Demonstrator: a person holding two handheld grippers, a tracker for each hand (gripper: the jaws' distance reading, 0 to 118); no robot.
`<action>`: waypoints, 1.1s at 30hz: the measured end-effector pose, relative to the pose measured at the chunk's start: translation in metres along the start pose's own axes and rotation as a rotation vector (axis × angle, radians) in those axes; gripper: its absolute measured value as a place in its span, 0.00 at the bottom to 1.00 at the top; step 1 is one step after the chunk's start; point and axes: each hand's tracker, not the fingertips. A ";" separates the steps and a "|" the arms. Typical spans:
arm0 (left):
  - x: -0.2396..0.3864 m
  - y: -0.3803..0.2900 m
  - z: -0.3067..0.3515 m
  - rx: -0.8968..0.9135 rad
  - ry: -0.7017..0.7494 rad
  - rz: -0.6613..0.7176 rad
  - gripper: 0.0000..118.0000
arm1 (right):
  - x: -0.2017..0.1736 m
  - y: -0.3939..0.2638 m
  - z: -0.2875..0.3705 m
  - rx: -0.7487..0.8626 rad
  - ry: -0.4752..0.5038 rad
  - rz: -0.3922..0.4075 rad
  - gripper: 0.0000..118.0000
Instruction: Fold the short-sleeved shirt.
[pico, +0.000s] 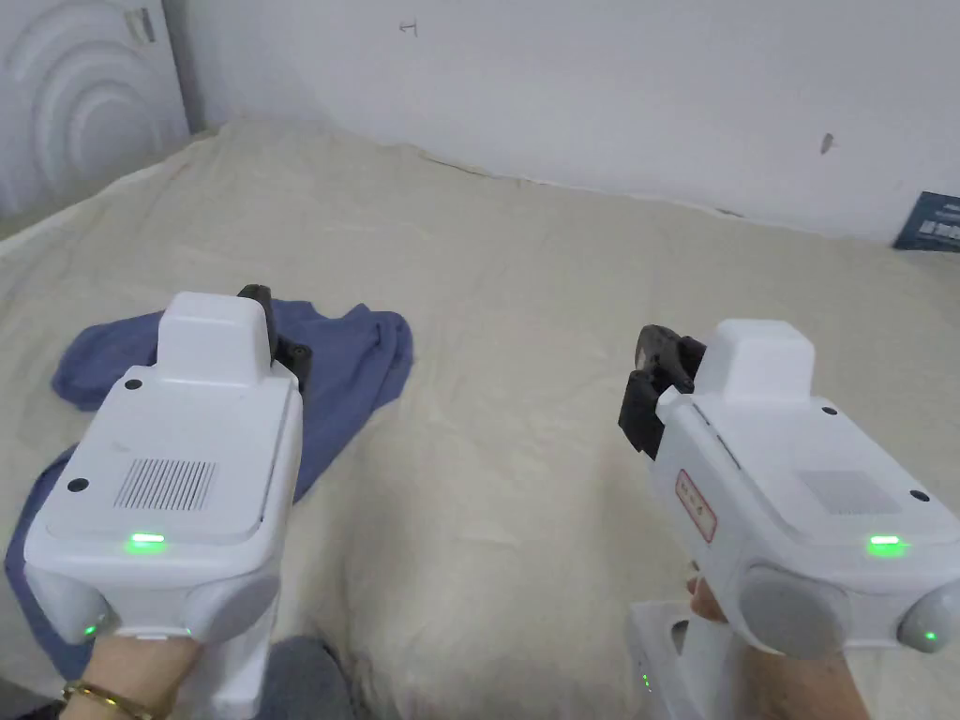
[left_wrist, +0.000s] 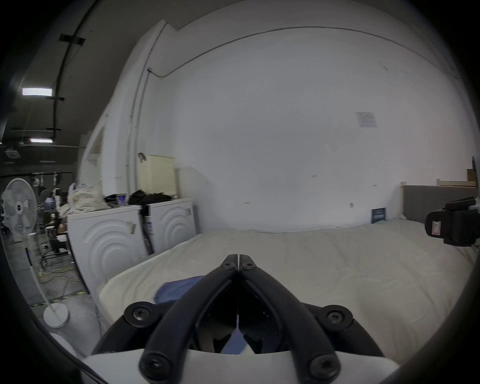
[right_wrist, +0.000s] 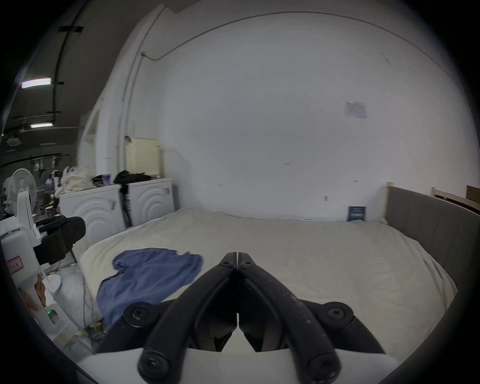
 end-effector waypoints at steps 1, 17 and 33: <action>-0.009 -0.001 0.002 -0.005 0.029 -0.004 0.00 | -0.008 0.000 -0.005 -0.002 0.027 0.002 0.01; -0.077 -0.022 0.018 -0.071 0.233 0.050 0.00 | -0.068 -0.004 -0.042 -0.037 0.224 0.044 0.01; -0.071 -0.024 -0.235 -0.515 -0.040 0.047 1.00 | -0.046 0.002 -0.097 -0.074 0.197 0.025 0.01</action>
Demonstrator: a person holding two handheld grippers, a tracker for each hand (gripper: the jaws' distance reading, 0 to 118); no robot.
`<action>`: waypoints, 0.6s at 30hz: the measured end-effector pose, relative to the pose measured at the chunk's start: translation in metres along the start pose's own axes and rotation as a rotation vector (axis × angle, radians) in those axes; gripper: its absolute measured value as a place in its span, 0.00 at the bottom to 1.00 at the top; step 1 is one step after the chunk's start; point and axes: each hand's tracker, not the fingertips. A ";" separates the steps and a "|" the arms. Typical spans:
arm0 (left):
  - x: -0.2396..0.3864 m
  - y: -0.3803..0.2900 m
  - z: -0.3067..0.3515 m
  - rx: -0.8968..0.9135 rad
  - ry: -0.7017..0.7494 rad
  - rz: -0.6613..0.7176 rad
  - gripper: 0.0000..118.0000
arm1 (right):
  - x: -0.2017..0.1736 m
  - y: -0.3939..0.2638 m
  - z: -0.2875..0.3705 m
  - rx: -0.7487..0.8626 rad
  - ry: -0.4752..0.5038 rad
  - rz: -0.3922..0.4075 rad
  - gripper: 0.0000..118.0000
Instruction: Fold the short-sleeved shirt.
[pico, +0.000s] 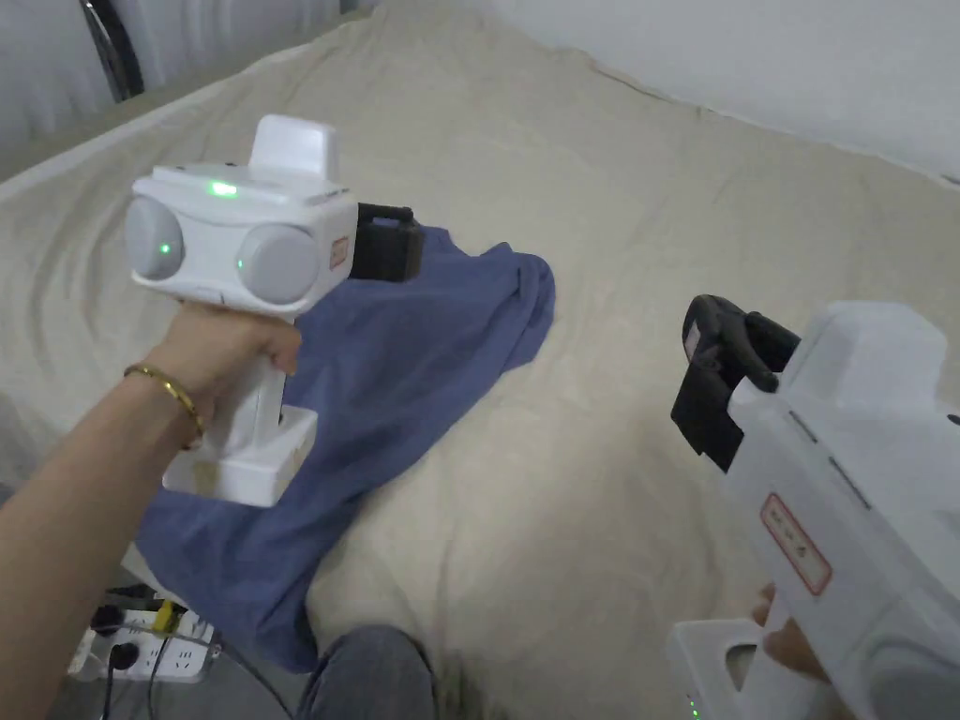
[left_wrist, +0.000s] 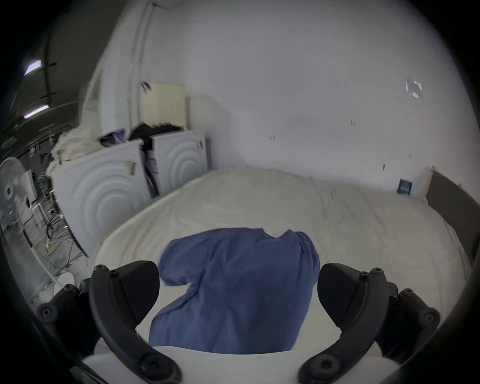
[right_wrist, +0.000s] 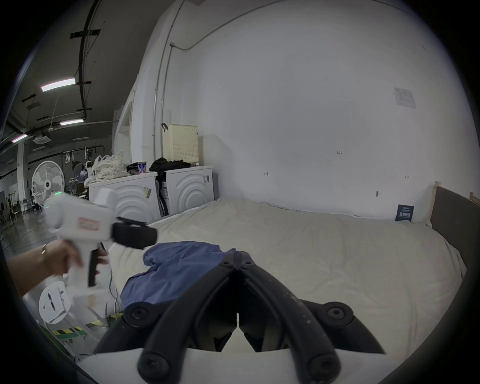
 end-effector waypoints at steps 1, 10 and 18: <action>0.004 0.009 -0.028 -0.057 -0.008 -0.036 1.00 | 0.004 -0.001 -0.007 -0.007 -0.003 -0.003 0.01; 0.036 -0.005 -0.220 -0.474 -0.052 -0.050 1.00 | 0.051 -0.036 -0.059 -0.126 -0.070 -0.037 0.01; 0.040 -0.043 -0.246 -0.554 -0.013 0.070 0.95 | 0.077 -0.077 -0.072 -0.231 -0.123 -0.116 0.01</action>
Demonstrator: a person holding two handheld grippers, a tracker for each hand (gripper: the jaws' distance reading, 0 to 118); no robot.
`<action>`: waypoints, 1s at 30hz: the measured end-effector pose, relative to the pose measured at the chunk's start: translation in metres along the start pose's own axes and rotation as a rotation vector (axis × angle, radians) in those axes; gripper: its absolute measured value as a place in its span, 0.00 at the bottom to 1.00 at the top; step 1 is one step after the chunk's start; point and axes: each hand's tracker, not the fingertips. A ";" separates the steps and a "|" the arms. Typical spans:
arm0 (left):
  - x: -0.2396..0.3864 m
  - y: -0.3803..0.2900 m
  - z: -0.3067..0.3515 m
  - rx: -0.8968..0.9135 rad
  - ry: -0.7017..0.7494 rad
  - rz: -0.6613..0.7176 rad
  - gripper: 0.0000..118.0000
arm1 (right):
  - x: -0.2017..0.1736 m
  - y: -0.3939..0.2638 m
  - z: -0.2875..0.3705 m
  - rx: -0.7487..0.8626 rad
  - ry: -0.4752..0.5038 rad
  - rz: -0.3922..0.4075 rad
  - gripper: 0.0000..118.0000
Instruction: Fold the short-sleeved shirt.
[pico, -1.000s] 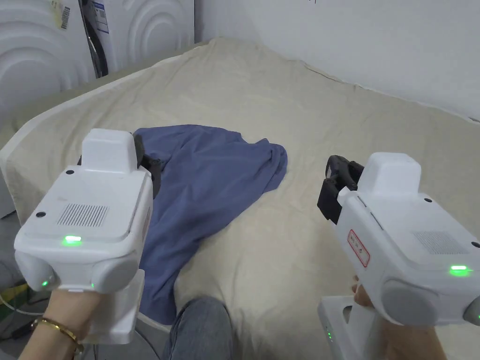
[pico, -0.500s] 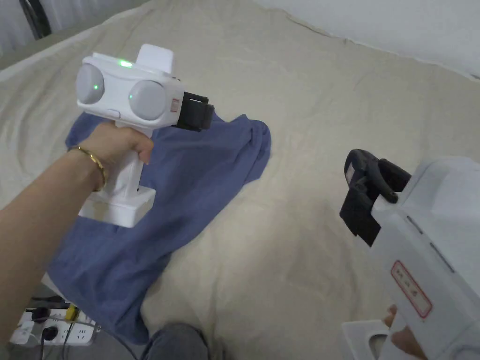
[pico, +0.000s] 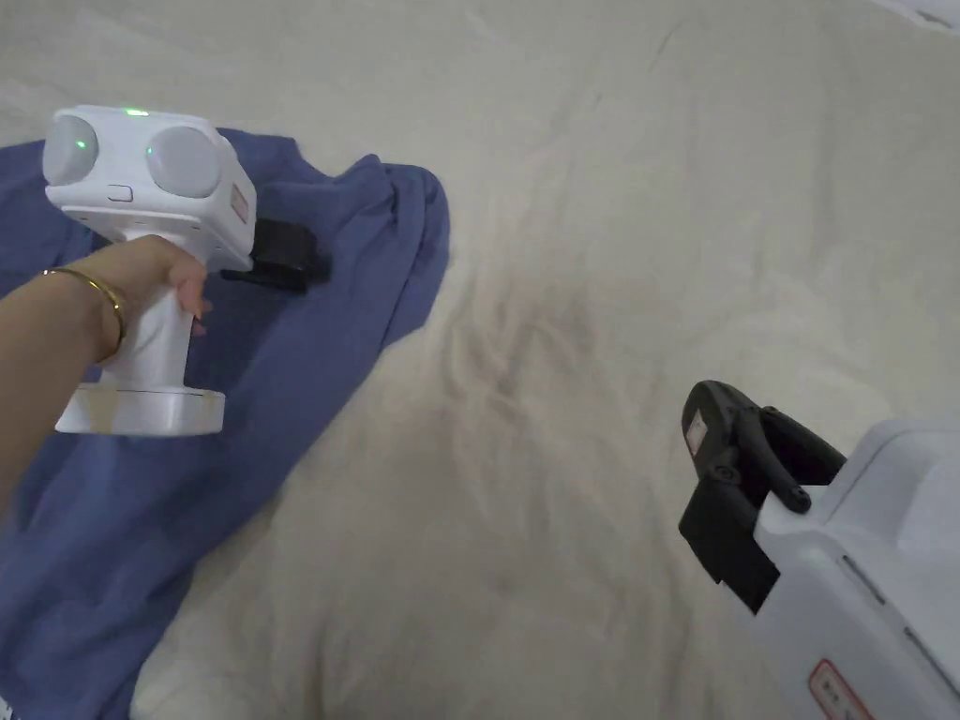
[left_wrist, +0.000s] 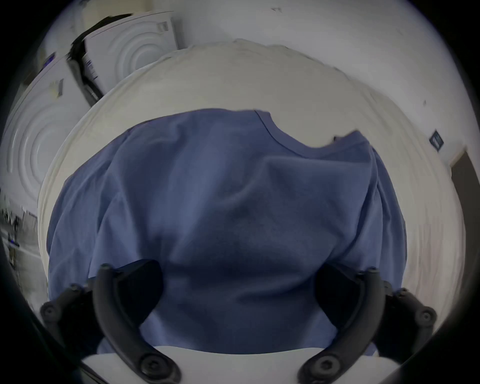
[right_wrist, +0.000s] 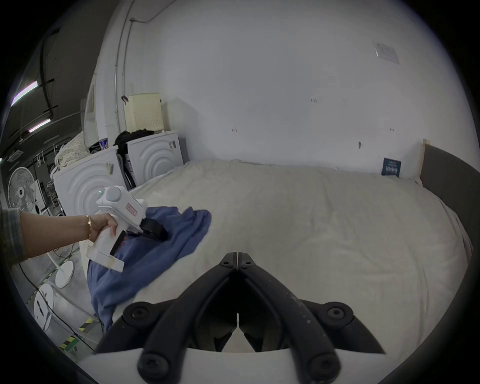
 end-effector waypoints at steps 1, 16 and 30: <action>0.002 -0.001 0.008 0.047 0.040 0.006 0.80 | 0.001 -0.002 0.001 -0.005 -0.001 -0.009 0.01; -0.043 -0.019 0.197 0.379 -0.054 0.187 0.02 | -0.002 0.026 0.134 0.161 -0.070 0.024 0.01; 0.009 -0.027 0.478 0.826 -0.326 -0.012 0.02 | 0.022 0.015 0.276 0.322 -0.189 0.010 0.01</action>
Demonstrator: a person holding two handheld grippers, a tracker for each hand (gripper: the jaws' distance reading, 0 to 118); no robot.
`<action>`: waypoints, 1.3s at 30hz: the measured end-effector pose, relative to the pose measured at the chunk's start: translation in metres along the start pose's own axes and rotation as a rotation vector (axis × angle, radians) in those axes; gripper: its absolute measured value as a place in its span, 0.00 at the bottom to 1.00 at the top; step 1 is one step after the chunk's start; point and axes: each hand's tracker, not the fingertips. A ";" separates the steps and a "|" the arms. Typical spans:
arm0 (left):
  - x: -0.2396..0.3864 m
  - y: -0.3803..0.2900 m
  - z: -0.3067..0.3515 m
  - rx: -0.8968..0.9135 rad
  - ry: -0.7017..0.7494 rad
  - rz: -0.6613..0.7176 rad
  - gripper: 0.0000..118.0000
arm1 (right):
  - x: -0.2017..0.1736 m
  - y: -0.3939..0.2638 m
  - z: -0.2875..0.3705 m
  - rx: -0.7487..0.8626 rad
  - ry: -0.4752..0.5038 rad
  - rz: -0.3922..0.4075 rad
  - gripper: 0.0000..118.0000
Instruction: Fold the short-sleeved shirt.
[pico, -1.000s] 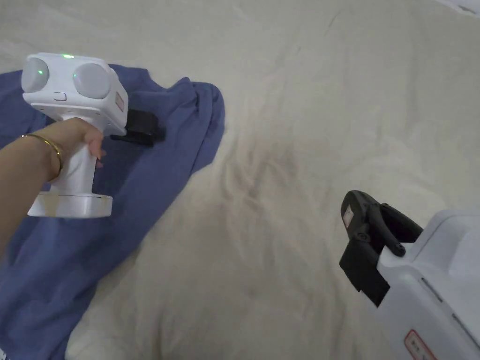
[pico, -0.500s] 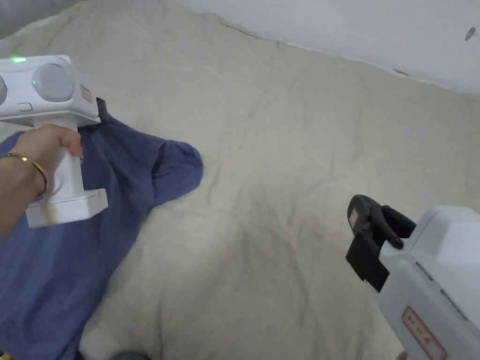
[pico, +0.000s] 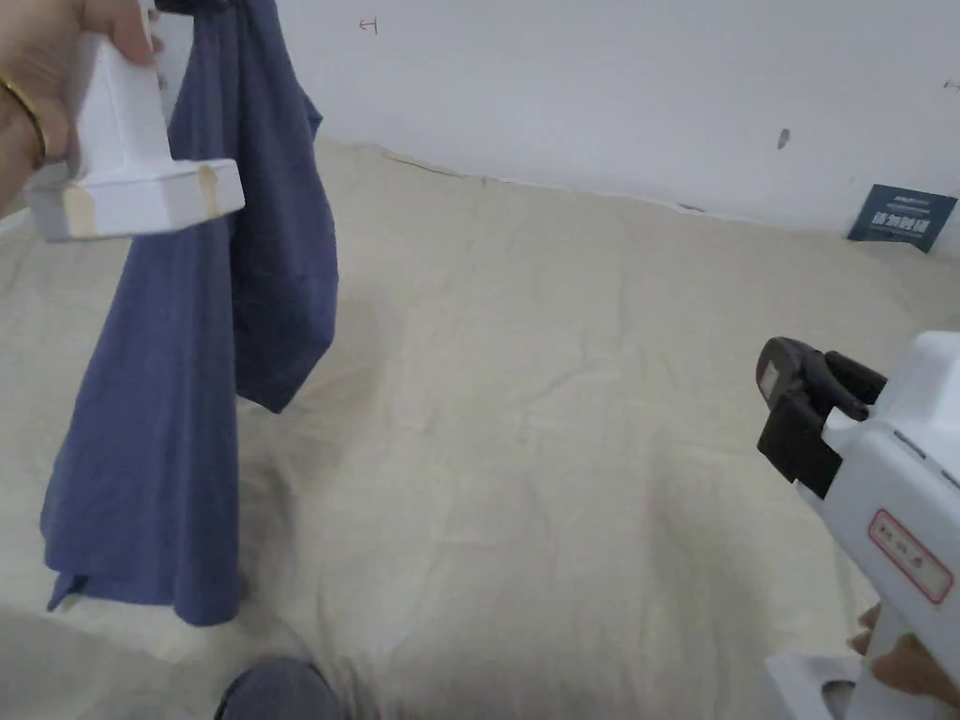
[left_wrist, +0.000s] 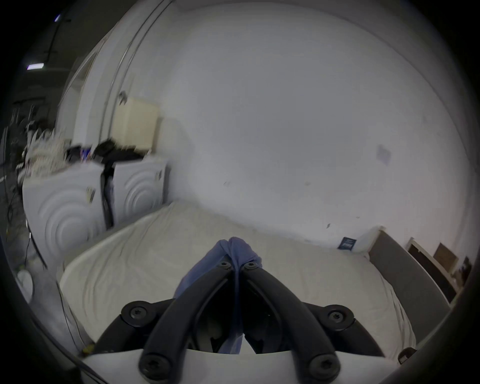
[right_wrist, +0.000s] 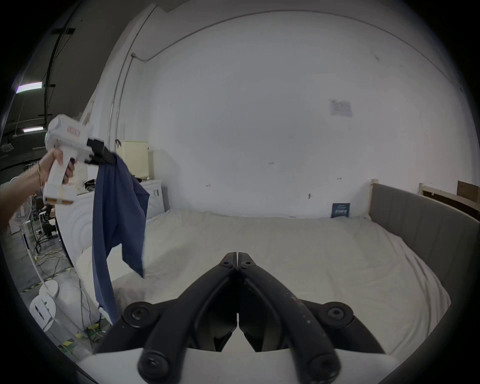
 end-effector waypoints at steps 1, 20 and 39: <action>0.012 0.012 0.006 0.024 -0.014 -0.017 0.02 | 0.004 0.002 0.006 0.012 -0.017 0.012 0.01; 0.216 0.061 -0.029 0.040 -0.330 -0.170 0.02 | 0.073 0.004 0.074 0.056 -0.288 -0.044 0.01; 0.236 -0.390 -0.082 -0.802 -0.292 -0.442 0.03 | 0.096 -0.029 0.046 -0.053 -0.293 -0.100 0.01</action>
